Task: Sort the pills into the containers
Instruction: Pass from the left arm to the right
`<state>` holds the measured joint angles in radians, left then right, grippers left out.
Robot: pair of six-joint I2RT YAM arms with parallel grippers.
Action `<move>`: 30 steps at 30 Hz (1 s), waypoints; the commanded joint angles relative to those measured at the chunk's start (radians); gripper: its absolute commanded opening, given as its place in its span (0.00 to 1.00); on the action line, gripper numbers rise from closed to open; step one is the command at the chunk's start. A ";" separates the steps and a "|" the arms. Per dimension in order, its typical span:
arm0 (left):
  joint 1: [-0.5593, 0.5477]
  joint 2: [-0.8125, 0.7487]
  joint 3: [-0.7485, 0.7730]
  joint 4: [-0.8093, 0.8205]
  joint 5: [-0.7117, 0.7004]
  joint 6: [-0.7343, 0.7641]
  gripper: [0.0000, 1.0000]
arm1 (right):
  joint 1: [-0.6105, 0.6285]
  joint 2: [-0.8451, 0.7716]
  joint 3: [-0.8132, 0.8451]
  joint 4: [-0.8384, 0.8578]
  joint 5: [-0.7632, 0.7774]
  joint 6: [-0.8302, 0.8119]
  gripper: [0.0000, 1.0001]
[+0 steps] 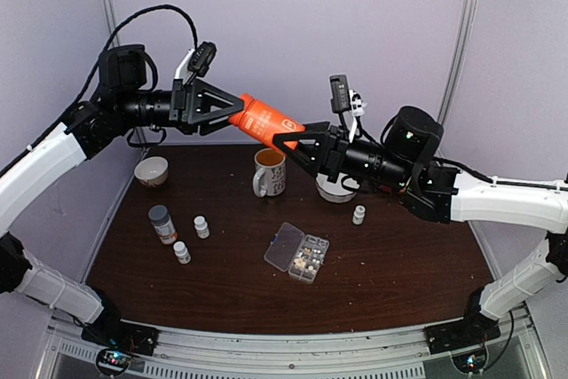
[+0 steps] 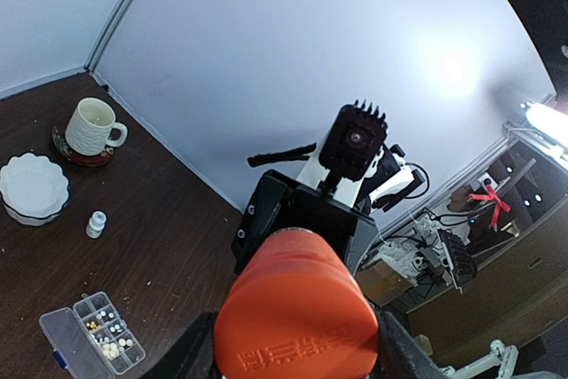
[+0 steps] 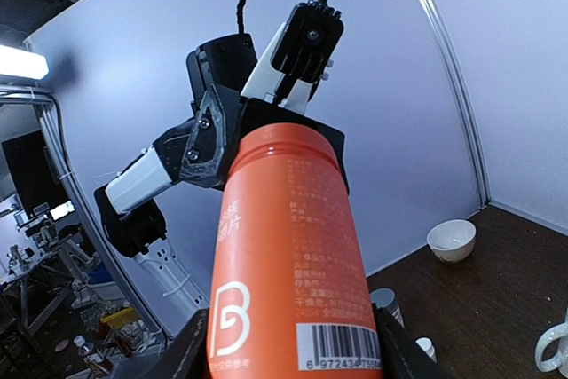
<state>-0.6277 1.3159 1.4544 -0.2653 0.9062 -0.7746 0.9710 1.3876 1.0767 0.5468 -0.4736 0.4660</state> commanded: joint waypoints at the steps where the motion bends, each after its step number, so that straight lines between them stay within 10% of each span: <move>1: -0.006 -0.020 -0.006 0.075 0.030 -0.013 0.27 | 0.006 -0.005 0.023 0.026 0.000 -0.015 0.45; 9: -0.006 0.002 -0.006 0.007 0.034 -0.049 0.23 | 0.032 -0.042 0.028 -0.099 0.052 -0.231 0.41; 24: -0.005 -0.025 -0.071 -0.068 0.021 -0.106 0.23 | 0.263 -0.088 0.025 -0.295 0.614 -1.104 0.37; 30: -0.005 -0.064 -0.098 0.012 -0.018 -0.051 0.75 | 0.258 -0.111 0.061 -0.399 0.499 -0.966 0.32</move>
<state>-0.6342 1.2835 1.3727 -0.3111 0.9539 -0.8585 1.2224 1.2999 1.0935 0.2630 0.0776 -0.5117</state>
